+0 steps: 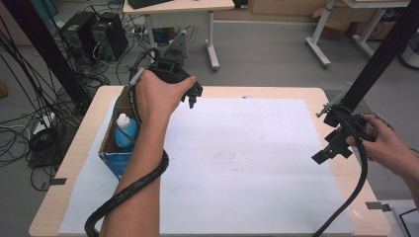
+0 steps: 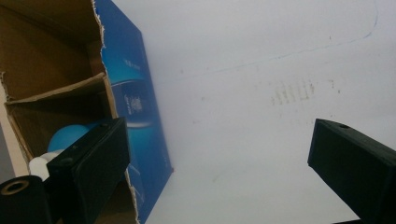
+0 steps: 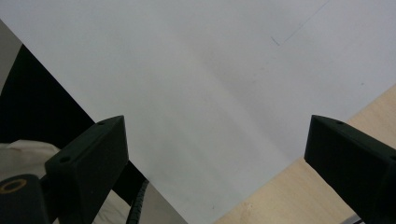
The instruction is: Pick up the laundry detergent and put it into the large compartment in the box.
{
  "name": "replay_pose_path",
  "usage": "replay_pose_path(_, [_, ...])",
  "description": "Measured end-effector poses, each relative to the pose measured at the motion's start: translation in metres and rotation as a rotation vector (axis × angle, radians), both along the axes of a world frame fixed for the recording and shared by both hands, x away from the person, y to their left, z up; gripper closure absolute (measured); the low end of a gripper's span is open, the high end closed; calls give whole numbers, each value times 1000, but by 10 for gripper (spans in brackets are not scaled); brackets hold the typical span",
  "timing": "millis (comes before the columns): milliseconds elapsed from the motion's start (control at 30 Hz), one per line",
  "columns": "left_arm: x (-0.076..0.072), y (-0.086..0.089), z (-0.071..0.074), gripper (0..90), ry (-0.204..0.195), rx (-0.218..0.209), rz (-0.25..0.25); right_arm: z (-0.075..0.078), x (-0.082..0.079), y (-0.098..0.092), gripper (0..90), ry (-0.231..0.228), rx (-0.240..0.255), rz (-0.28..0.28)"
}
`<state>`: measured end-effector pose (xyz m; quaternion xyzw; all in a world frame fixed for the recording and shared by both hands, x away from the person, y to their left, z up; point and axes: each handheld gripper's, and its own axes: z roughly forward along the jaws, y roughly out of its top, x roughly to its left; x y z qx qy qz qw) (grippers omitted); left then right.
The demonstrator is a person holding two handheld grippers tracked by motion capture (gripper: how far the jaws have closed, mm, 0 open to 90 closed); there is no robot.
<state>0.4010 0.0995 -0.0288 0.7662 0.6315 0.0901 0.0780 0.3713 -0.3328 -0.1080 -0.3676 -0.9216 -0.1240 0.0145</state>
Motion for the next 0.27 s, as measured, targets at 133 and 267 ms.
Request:
replay_pose_path(133, [1,1,-1,61,3,-1,3,-1,1,-1,59,3,3,-1])
replay_pose_path(267, [2,1,-2,61,8,2,5,-1,1,-1,59,4,3,-2])
